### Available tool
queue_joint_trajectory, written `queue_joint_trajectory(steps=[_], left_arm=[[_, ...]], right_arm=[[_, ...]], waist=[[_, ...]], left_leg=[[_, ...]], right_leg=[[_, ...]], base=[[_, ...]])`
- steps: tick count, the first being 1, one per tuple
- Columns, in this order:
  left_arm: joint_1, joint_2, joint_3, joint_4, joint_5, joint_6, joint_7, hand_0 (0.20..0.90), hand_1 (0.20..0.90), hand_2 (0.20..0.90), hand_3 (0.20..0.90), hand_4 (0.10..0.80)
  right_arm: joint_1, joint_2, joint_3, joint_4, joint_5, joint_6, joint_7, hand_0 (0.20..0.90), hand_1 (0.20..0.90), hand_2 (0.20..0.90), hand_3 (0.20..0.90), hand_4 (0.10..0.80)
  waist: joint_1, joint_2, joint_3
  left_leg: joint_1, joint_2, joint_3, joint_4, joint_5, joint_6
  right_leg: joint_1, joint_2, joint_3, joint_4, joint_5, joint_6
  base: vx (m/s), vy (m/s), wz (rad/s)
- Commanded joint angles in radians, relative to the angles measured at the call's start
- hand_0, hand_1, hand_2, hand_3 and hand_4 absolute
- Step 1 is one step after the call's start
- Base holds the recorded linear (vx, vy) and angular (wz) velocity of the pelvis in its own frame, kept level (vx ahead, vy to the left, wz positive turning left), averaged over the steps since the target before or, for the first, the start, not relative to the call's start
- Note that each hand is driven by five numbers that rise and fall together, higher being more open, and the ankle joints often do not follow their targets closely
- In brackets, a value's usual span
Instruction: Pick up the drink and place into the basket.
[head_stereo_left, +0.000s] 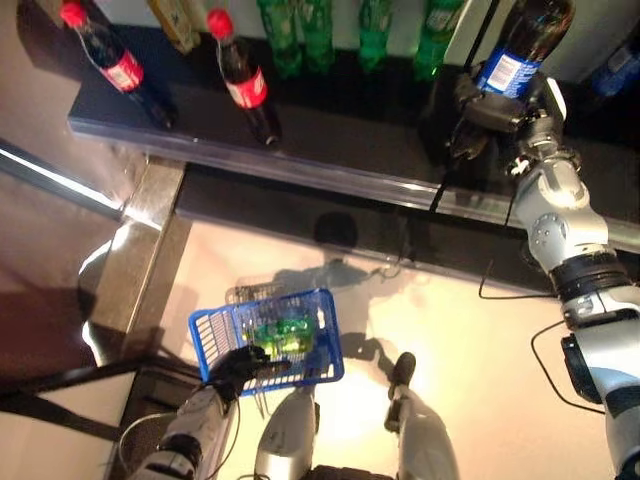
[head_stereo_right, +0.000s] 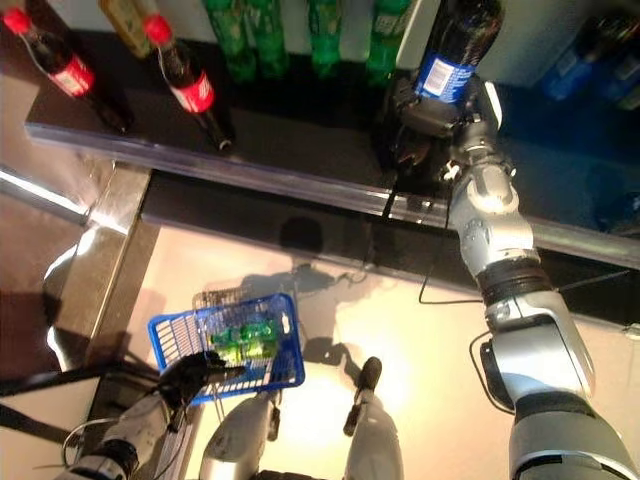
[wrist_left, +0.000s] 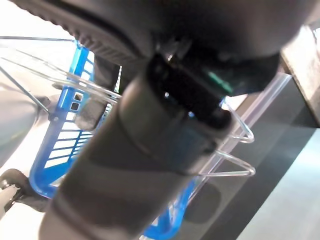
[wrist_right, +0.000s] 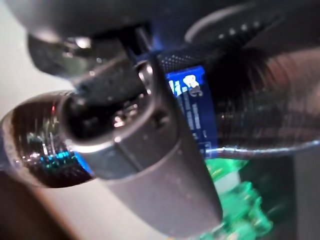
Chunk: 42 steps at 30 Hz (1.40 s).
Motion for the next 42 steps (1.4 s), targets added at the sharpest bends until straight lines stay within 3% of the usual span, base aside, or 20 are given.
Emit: queue_joint_trajectory(steps=[1,9,16,28,42], left_arm=[[0.111,0.112,-0.013,-0.040,-0.003,-0.086,-0.079,0.300,0.300,0.300,0.200,0.100],[0.118,0.090,0.033,-0.059,-0.030,-0.076,-0.112,0.300,0.300,0.300,0.200,0.100],[0.109,0.070,0.074,-0.121,-0.103,-0.078,-0.131,0.300,0.300,0.300,0.200,0.100],[0.136,0.049,0.129,-0.492,-0.336,-0.070,-0.257,0.300,0.300,0.300,0.200,0.100],[0.161,0.074,0.124,-0.839,-0.472,0.025,-0.347,0.300,0.300,0.300,0.200,0.100]], right_arm=[[0.017,-0.015,-0.033,-0.123,0.021,-0.153,0.042,0.300,0.300,0.300,0.200,0.100],[0.215,0.040,-0.076,-0.263,-0.012,-0.156,0.082,0.300,0.300,0.300,0.200,0.100],[0.322,0.092,-0.093,-0.382,-0.062,-0.153,0.080,0.300,0.300,0.300,0.200,0.100],[0.532,0.153,-0.179,-0.526,-0.112,-0.181,0.121,0.300,0.300,0.300,0.200,0.100],[0.630,0.171,-0.207,-0.614,-0.084,-0.191,0.130,0.300,0.300,0.300,0.200,0.100]], waist=[[0.006,-0.076,-0.317],[-0.007,-0.096,-0.416],[-0.014,-0.106,-0.446],[-0.007,-0.106,-0.464],[0.033,-0.116,-0.457]], left_leg=[[-0.035,0.017,0.047,-0.011,0.005,-0.028],[0.031,0.030,0.083,-0.063,0.012,-0.032],[0.051,0.033,0.099,-0.066,0.006,-0.033],[0.071,0.033,0.079,-0.063,-0.003,-0.027],[0.090,0.026,0.043,-0.062,-0.013,-0.018]], right_leg=[[0.007,-0.065,0.018,0.039,-0.067,0.065],[0.083,-0.068,-0.008,-0.032,-0.030,0.087],[0.097,-0.075,-0.017,-0.046,-0.017,0.096],[0.127,-0.079,-0.039,-0.040,-0.026,0.095],[0.161,-0.090,-0.084,-0.033,-0.039,0.101]], base=[[0.106,0.019,0.11],[0.041,0.024,0.06],[-0.028,0.028,0.00],[-0.018,0.013,0.00],[-0.011,-0.001,0.13]])
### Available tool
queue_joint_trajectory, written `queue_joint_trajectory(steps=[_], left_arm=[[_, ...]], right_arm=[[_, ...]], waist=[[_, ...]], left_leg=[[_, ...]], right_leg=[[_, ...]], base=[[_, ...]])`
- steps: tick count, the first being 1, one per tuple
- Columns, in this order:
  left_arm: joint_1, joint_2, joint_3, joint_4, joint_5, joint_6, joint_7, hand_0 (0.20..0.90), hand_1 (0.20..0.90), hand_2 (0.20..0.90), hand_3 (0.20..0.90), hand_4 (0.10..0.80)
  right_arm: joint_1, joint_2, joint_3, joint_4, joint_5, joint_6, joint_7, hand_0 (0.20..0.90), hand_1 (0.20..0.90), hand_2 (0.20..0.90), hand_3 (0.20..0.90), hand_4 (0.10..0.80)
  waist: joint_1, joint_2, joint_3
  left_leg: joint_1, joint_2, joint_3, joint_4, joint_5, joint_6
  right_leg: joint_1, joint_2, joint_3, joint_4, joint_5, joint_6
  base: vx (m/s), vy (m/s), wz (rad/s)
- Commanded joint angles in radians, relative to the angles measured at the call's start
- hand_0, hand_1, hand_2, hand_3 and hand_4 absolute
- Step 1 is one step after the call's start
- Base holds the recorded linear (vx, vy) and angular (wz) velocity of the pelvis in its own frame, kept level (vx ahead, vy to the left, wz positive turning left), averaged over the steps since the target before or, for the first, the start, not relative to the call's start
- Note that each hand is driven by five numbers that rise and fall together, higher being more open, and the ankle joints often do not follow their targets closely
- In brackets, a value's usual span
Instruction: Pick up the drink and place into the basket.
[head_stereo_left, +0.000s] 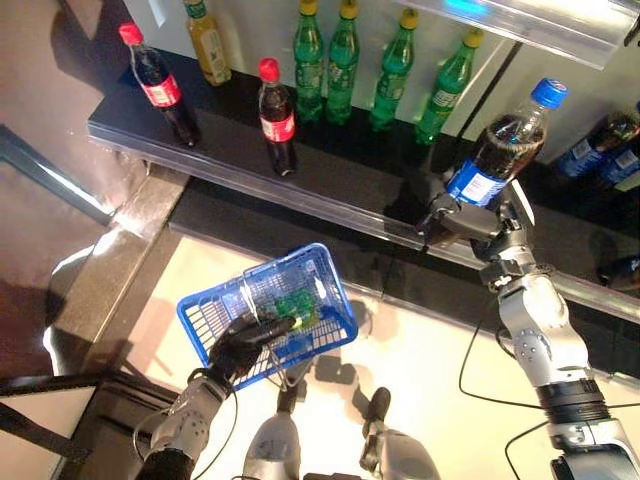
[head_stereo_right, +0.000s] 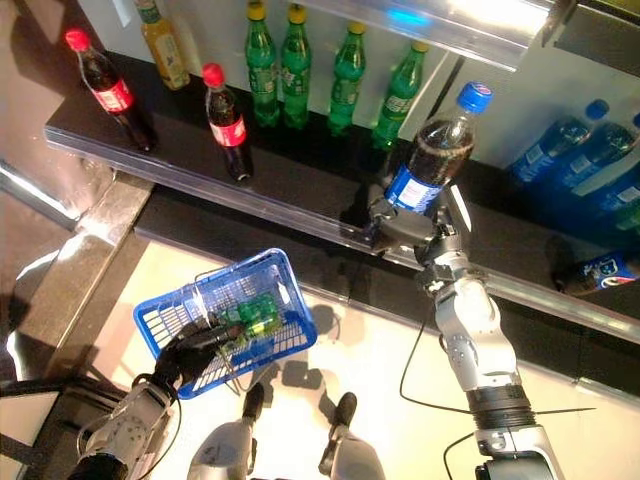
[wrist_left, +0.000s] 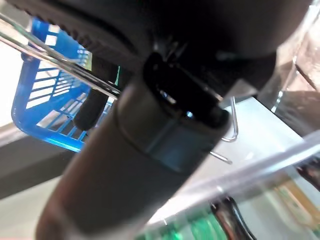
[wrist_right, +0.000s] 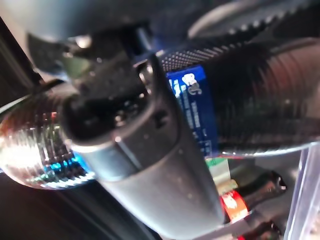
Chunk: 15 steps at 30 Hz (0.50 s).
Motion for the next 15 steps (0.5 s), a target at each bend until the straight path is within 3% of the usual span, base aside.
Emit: queue_joint_trajectory(steps=[1,15], left_arm=[[0.007,0.070,-0.012,-0.269,-0.157,-0.115,-0.220,0.300,0.300,0.300,0.200,0.100],[-0.019,0.133,-0.069,-0.533,-0.216,-0.065,-0.258,0.300,0.300,0.300,0.200,0.100]], right_arm=[[0.016,-0.014,0.014,-0.107,0.056,-0.189,0.030,0.300,0.300,0.300,0.200,0.100],[0.010,0.013,0.099,-0.108,0.049,-0.183,0.032,0.300,0.300,0.300,0.200,0.100]], waist=[[0.022,-0.020,-0.394],[0.065,-0.021,-0.389]], left_leg=[[0.014,0.026,0.073,-0.001,-0.043,-0.018],[0.020,0.023,0.043,-0.005,-0.040,-0.019]], right_leg=[[0.040,-0.088,-0.013,0.014,-0.035,0.089],[0.063,-0.096,-0.064,0.021,-0.040,0.095]], base=[[-0.007,0.003,0.22],[-0.016,0.004,0.16]])
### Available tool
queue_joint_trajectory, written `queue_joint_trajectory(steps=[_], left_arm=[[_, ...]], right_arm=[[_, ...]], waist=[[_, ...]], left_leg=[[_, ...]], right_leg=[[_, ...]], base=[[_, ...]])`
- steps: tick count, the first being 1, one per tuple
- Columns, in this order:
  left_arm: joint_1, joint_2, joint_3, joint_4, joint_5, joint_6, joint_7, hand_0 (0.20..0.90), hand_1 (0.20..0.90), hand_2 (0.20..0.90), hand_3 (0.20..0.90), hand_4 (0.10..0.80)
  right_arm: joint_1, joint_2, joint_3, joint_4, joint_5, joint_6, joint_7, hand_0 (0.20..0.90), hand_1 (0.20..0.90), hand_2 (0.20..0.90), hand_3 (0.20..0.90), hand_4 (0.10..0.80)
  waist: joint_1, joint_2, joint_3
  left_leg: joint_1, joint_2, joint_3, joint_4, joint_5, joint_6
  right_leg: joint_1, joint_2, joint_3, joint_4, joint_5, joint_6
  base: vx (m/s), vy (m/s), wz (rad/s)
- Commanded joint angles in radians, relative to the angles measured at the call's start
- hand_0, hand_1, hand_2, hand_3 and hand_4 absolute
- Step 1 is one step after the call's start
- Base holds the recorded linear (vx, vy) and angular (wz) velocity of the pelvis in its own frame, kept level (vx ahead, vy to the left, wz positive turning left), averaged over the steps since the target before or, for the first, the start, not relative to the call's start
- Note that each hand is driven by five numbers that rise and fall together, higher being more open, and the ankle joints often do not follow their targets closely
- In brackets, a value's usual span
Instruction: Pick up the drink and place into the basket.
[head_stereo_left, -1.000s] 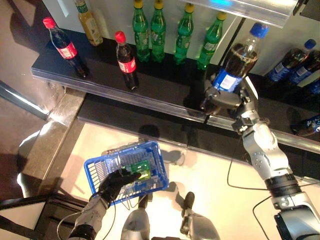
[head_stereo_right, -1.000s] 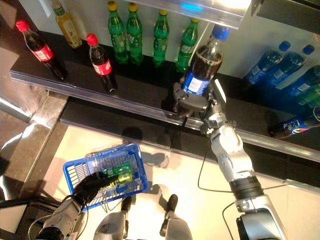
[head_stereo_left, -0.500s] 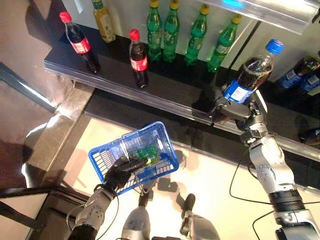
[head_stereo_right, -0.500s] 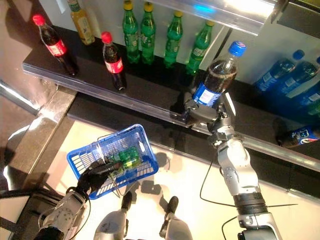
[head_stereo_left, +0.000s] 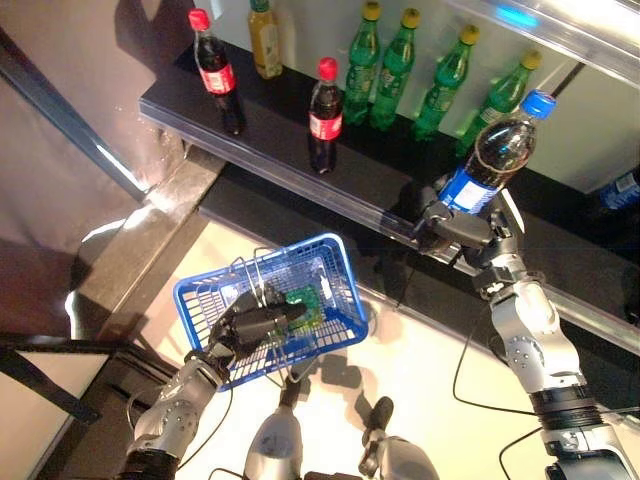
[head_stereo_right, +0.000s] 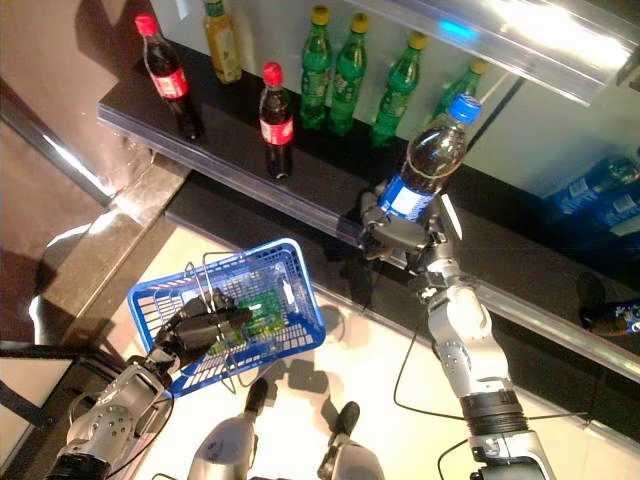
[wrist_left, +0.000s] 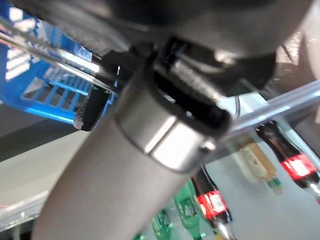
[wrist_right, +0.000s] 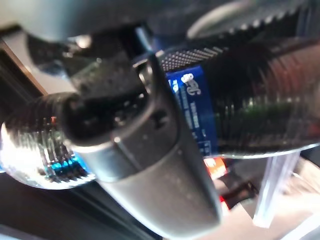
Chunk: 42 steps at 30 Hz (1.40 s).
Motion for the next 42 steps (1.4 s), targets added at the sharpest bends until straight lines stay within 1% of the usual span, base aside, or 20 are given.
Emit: queue_joint_trajectory(steps=[1,7,12,13,18,21,23,24,26,28,34,37,42], left_arm=[[-0.065,0.024,-0.046,-0.264,-0.161,-0.149,-0.244,0.300,0.300,0.300,0.200,0.100],[-0.086,0.050,-0.066,-0.357,-0.182,-0.106,-0.309,0.300,0.300,0.300,0.200,0.100],[-0.100,0.050,-0.082,-0.387,-0.192,-0.101,-0.324,0.300,0.300,0.300,0.200,0.100],[-0.106,0.042,-0.092,-0.404,-0.190,-0.097,-0.338,0.300,0.300,0.300,0.200,0.100],[-0.117,0.032,-0.108,-0.425,-0.193,-0.096,-0.344,0.300,0.300,0.300,0.200,0.100],[-0.133,0.016,-0.131,-0.461,-0.187,-0.098,-0.360,0.300,0.300,0.300,0.200,0.100],[-0.137,0.016,-0.141,-0.470,-0.191,-0.105,-0.364,0.300,0.300,0.300,0.200,0.100],[-0.145,0.006,-0.148,-0.479,-0.187,-0.102,-0.370,0.300,0.300,0.300,0.200,0.100],[-0.146,0.005,-0.149,-0.479,-0.186,-0.102,-0.371,0.300,0.300,0.300,0.200,0.100],[-0.157,-0.002,-0.163,-0.501,-0.187,-0.106,-0.381,0.300,0.300,0.300,0.200,0.100],[-0.182,-0.012,-0.196,-0.532,-0.205,-0.109,-0.392,0.300,0.300,0.300,0.200,0.100],[-0.184,-0.029,-0.207,-0.551,-0.211,-0.097,-0.407,0.300,0.300,0.300,0.200,0.100],[-0.193,-0.041,-0.220,-0.572,-0.267,-0.066,-0.420,0.300,0.300,0.300,0.200,0.100]], right_arm=[[-0.018,-0.001,0.064,-0.095,0.038,-0.181,0.031,0.300,0.300,0.300,0.200,0.100],[-0.028,0.006,0.116,-0.092,0.006,-0.158,0.036,0.300,0.300,0.300,0.200,0.100],[-0.034,0.015,0.146,-0.094,-0.025,-0.156,0.030,0.300,0.300,0.300,0.200,0.100],[-0.038,0.029,0.170,-0.097,-0.053,-0.150,0.026,0.300,0.300,0.300,0.200,0.100],[-0.044,0.044,0.211,-0.106,-0.078,-0.140,0.018,0.300,0.300,0.300,0.200,0.100],[-0.035,0.065,0.259,-0.121,-0.131,-0.136,0.006,0.300,0.300,0.300,0.200,0.100],[-0.034,0.077,0.275,-0.126,-0.133,-0.128,0.002,0.300,0.300,0.300,0.200,0.100],[-0.035,0.085,0.294,-0.129,-0.149,-0.128,-0.005,0.300,0.300,0.300,0.200,0.100],[-0.035,0.085,0.295,-0.129,-0.150,-0.129,-0.005,0.300,0.300,0.300,0.200,0.100],[-0.038,0.097,0.329,-0.135,-0.188,-0.129,-0.010,0.300,0.300,0.300,0.200,0.100],[-0.050,0.115,0.381,-0.132,-0.239,-0.135,-0.024,0.300,0.300,0.300,0.200,0.100],[-0.056,0.125,0.405,-0.132,-0.279,-0.138,-0.043,0.300,0.300,0.300,0.200,0.100],[-0.068,0.136,0.428,-0.117,-0.330,-0.149,-0.073,0.300,0.300,0.300,0.200,0.100]], waist=[[0.005,-0.021,-0.389],[0.012,-0.020,-0.395],[0.012,-0.018,-0.395],[0.011,-0.017,-0.397],[0.011,-0.015,-0.397],[0.009,-0.013,-0.399],[0.010,-0.010,-0.399],[0.011,-0.011,-0.399],[0.011,-0.010,-0.399],[0.012,-0.009,-0.400],[0.018,-0.008,-0.402],[0.024,-0.008,-0.404],[0.032,-0.011,-0.405]], left_leg=[[0.039,0.035,0.076,-0.005,-0.060,-0.023],[0.044,0.032,0.071,-0.005,-0.065,-0.022],[0.047,0.031,0.071,-0.005,-0.066,-0.021],[0.050,0.031,0.073,-0.005,-0.066,-0.020],[0.053,0.031,0.075,-0.005,-0.067,-0.019],[0.055,0.032,0.080,-0.005,-0.068,-0.018],[0.056,0.032,0.080,-0.005,-0.068,-0.018],[0.058,0.031,0.081,-0.005,-0.069,-0.017],[0.058,0.031,0.081,-0.005,-0.069,-0.017],[0.059,0.031,0.085,-0.005,-0.068,-0.015],[0.059,0.028,0.086,-0.005,-0.069,-0.015],[0.057,0.028,0.084,-0.005,-0.068,-0.014],[0.054,0.026,0.083,-0.005,-0.068,-0.013]], right_leg=[[0.030,-0.078,-0.029,0.022,-0.026,0.077],[0.033,-0.080,-0.028,0.025,-0.029,0.080],[0.033,-0.080,-0.025,0.026,-0.031,0.079],[0.033,-0.081,-0.022,0.030,-0.032,0.079],[0.034,-0.081,-0.020,0.033,-0.035,0.078],[0.034,-0.082,-0.020,0.037,-0.039,0.077],[0.034,-0.084,-0.021,0.042,-0.041,0.077],[0.034,-0.086,-0.023,0.045,-0.043,0.077],[0.034,-0.086,-0.023,0.045,-0.043,0.077],[0.034,-0.091,-0.027,0.052,-0.046,0.078],[0.038,-0.094,-0.032,0.050,-0.047,0.079],[0.037,-0.094,-0.033,0.054,-0.049,0.078],[0.039,-0.094,-0.039,0.054,-0.052,0.077]], base=[[0.002,0.004,0.10],[0.005,0.012,0.15],[0.001,0.004,0.05],[0.000,0.000,0.00],[0.000,0.000,0.00],[0.000,0.000,0.00],[0.000,0.000,0.00],[0.000,0.000,0.00],[0.000,0.000,0.00],[0.015,-0.002,0.00],[0.000,0.000,0.00],[0.000,0.000,0.00],[0.000,0.000,0.00]])
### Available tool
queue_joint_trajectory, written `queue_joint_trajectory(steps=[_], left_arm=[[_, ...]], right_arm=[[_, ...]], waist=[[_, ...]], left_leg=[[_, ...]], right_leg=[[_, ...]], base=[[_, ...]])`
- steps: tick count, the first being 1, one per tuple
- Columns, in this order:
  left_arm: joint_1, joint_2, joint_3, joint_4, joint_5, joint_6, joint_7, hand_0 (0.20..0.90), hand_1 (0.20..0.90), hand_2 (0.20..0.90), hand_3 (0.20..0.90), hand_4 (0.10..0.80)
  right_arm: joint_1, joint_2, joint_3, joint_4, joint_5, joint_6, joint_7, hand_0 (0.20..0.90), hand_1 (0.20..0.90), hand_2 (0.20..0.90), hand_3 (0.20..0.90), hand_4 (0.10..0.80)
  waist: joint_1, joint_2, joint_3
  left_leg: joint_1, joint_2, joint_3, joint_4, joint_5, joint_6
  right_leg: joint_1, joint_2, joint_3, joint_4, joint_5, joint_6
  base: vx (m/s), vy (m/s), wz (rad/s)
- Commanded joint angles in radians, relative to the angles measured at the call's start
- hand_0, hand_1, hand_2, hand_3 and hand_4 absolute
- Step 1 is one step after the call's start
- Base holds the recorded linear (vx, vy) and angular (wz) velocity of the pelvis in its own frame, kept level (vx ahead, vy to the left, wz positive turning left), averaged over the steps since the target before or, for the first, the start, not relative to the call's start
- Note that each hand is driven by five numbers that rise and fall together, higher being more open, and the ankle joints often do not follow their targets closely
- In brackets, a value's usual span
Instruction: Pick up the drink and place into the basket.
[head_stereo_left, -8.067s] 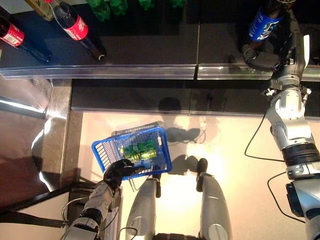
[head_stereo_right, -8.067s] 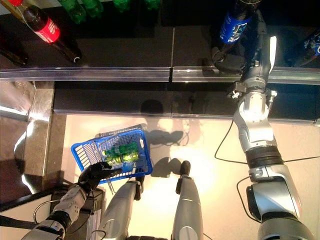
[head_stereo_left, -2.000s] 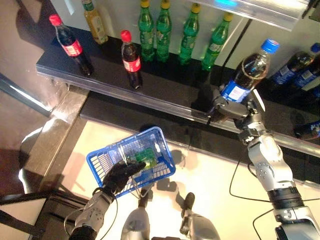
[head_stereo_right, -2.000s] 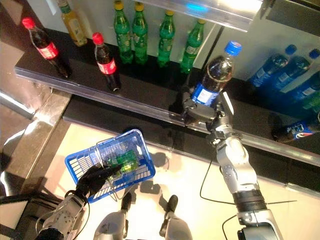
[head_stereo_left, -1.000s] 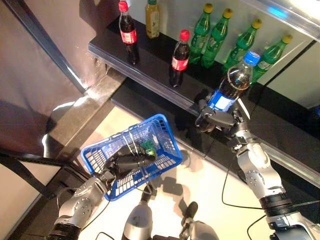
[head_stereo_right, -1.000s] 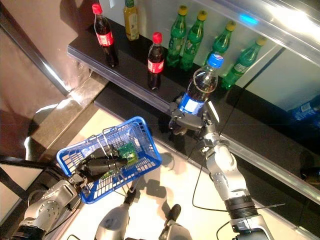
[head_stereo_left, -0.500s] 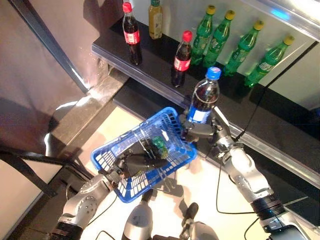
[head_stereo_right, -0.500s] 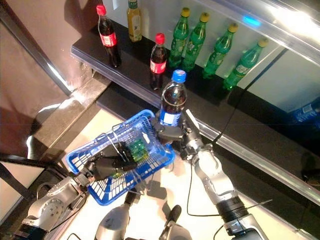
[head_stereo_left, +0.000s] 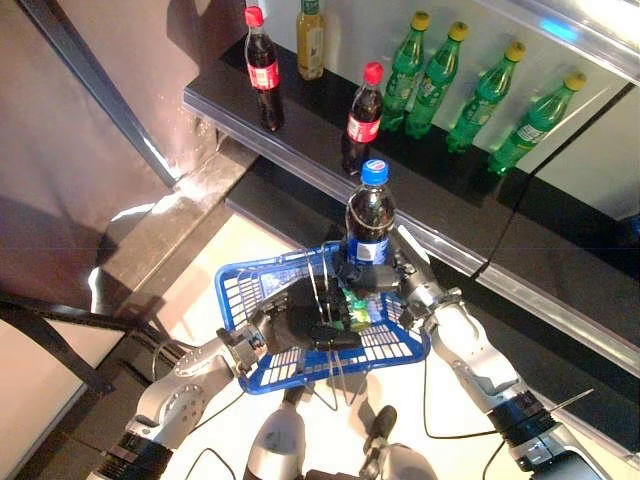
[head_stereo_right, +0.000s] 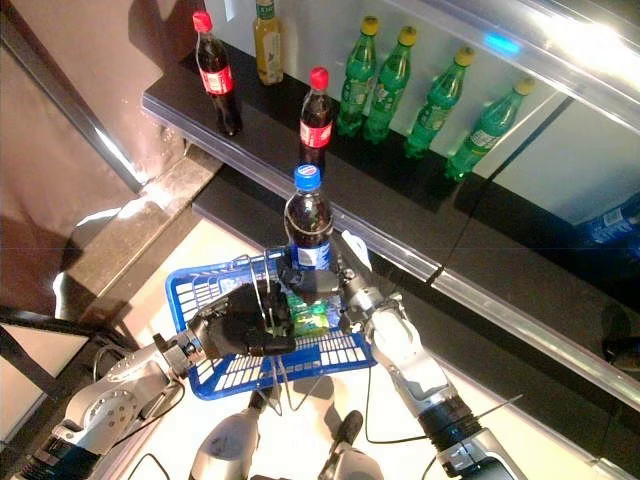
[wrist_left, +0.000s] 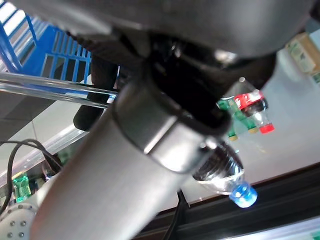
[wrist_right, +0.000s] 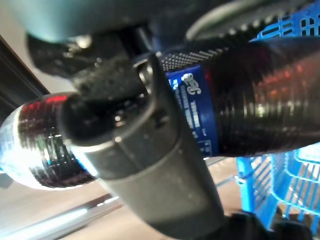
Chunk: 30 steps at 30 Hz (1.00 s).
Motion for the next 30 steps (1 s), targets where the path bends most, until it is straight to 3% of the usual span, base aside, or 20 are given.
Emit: queue_joint_trajectory(steps=[1,10,20,30], left_arm=[[-0.123,-0.159,-0.049,-0.295,-0.275,-0.141,-0.238,0.300,0.300,0.300,0.200,0.100],[-0.114,-0.182,-0.078,-0.361,-0.443,-0.025,-0.262,0.300,0.300,0.300,0.200,0.100],[-0.097,-0.160,-0.073,-0.383,-0.467,0.008,-0.258,0.300,0.300,0.300,0.200,0.100],[-0.088,-0.141,-0.060,-0.399,-0.471,-0.014,-0.271,0.300,0.300,0.300,0.200,0.100]], right_arm=[[-0.070,0.066,0.105,-0.103,-0.055,-0.152,-0.033,0.300,0.300,0.300,0.200,0.100],[-0.097,0.055,0.173,-0.071,-0.219,-0.166,-0.108,0.300,0.300,0.300,0.200,0.100],[-0.092,0.030,0.203,-0.038,-0.366,-0.194,-0.202,0.300,0.300,0.300,0.200,0.100],[-0.030,0.046,0.203,0.024,-0.325,-0.223,-0.248,0.300,0.300,0.300,0.200,0.100]], waist=[[-0.002,-0.011,-0.405],[0.012,-0.013,-0.406],[0.024,-0.010,-0.410],[0.023,-0.005,-0.412]], left_leg=[[0.061,0.041,0.119,-0.005,-0.081,-0.013],[0.056,0.040,0.122,-0.005,-0.080,-0.012],[0.050,0.040,0.122,-0.005,-0.077,-0.011],[0.046,0.042,0.125,-0.005,-0.078,-0.012]], right_leg=[[0.025,-0.078,-0.042,0.054,-0.041,0.063],[0.027,-0.069,-0.043,0.056,-0.048,0.057],[0.032,-0.068,-0.046,0.050,-0.047,0.060],[0.032,-0.070,-0.048,0.045,-0.044,0.064]], base=[[0.000,0.000,0.00],[0.002,-0.012,0.00],[0.000,0.000,0.00],[0.000,0.000,0.00]])
